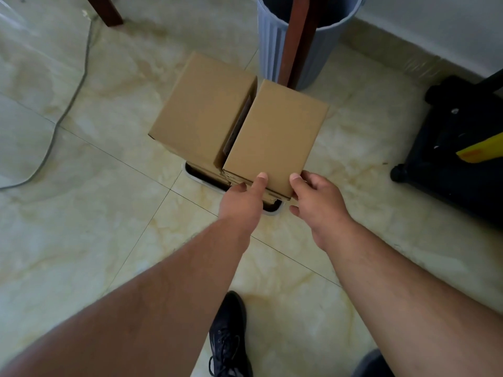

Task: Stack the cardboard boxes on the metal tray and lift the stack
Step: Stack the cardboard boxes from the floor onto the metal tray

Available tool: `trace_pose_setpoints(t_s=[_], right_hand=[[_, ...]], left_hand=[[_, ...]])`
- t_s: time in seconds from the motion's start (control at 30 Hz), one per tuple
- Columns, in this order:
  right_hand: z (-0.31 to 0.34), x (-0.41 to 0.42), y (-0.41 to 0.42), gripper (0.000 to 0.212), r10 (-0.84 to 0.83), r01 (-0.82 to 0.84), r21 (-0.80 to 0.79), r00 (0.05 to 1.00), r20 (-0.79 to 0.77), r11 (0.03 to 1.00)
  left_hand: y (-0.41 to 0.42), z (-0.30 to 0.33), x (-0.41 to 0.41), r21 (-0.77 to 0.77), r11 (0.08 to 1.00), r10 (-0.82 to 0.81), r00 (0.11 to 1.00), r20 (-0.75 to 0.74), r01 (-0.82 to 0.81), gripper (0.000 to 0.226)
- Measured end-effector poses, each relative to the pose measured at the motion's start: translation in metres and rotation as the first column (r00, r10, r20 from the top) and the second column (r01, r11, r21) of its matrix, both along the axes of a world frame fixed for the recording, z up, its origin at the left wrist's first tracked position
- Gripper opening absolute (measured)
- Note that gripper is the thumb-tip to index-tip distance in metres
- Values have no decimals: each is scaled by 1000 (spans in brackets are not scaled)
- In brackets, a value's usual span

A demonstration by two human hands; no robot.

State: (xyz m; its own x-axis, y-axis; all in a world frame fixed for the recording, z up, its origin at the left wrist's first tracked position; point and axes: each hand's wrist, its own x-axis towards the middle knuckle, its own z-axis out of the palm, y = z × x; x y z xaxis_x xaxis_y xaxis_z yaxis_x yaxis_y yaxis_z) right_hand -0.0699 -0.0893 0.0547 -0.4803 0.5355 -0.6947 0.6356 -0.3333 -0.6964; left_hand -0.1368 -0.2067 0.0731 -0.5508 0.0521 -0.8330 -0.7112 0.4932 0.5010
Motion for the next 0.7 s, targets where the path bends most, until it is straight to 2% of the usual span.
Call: trace_pose_setpoints(t_s=[0.13,0.47,0.53,0.63,0.7], right_hand=[[3,-2,-1,13,-4,4,-19,1000,-5,1000],[5,-1,0,17,19,-18,-61,1000,13,998],[4,1,1,12,18,-17,-70,1000,12,997],[7,6,3,20,-3,4,-64,1000,12,998],[6,16,4,9,-9,10,-64,1000,20,998]], left_hand=[[0,-2,-3,3,1000,-10,1000,-5,10,46],[0,3,-4,-27,997,-72,994,-83,70,47],[0,4,-2,-32,997,-77,993,-93,74,55],[-2,4,3,-48,992,-119,987,-110,114,68],[-8,4,14,-25,977,-213,968,-135,212,68]])
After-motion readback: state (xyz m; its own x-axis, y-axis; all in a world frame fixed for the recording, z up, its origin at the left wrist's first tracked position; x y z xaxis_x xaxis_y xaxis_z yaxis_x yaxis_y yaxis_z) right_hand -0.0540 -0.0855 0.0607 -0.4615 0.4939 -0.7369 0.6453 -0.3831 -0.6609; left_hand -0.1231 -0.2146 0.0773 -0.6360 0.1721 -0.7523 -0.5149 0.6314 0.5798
